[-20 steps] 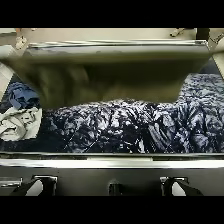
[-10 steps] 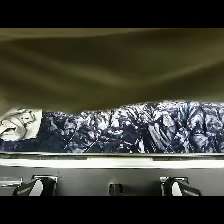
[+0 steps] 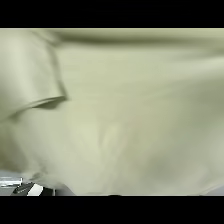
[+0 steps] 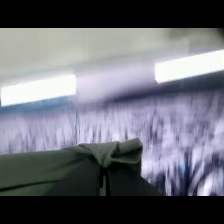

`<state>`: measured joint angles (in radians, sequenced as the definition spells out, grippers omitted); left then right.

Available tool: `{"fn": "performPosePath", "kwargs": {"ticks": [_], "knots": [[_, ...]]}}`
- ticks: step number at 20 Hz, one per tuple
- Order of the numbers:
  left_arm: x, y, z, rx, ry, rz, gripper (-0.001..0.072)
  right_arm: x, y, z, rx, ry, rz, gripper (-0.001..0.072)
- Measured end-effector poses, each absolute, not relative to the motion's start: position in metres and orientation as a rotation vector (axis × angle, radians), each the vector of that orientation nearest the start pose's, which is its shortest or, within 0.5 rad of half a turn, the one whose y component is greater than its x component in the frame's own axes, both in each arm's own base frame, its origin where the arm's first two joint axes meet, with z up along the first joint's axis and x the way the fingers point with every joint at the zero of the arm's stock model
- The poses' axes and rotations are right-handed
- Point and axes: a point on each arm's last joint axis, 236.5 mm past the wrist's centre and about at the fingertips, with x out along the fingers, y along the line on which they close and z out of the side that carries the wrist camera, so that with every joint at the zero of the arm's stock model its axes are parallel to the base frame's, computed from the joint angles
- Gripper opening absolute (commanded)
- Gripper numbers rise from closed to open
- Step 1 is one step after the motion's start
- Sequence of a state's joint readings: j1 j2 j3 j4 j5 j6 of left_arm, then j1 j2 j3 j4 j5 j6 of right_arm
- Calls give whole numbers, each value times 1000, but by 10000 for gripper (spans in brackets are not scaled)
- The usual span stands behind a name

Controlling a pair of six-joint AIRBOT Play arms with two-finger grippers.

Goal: Fold the clothes and pants, and hang the long-sleeved shirts on hangers.

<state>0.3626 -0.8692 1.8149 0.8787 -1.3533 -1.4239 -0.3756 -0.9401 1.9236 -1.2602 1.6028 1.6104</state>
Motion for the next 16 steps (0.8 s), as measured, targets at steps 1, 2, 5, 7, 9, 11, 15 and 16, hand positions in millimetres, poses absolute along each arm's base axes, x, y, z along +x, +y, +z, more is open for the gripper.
{"fn": "performPosePath", "kwargs": {"ticks": [1, 2, 5, 7, 9, 11, 15, 16], "knots": [[316, -44, 385, -254, 437, -322, 19, 302, -38, 325, 277, 746, -57, 37], [336, -44, 333, -314, 574, -340, 19, 314, -38, 281, 306, 878, -39, 38], [375, -59, 192, -450, 864, -362, 20, 351, -29, 150, 348, 1180, -14, 39], [394, -66, 113, -525, 978, -328, 20, 378, -17, 80, 368, 1273, -23, 39], [414, -69, 56, -590, 1037, -283, 20, 409, -7, 29, 396, 1286, -38, 40], [438, -67, 26, -643, 1032, -242, 20, 445, -2, 3, 450, 1212, -57, 40], [494, -57, 18, -664, 901, -184, 20, 521, -9, 11, 546, 914, -98, 40], [504, -56, 18, -658, 872, -175, 20, 534, -13, 14, 560, 858, -108, 40]]}}
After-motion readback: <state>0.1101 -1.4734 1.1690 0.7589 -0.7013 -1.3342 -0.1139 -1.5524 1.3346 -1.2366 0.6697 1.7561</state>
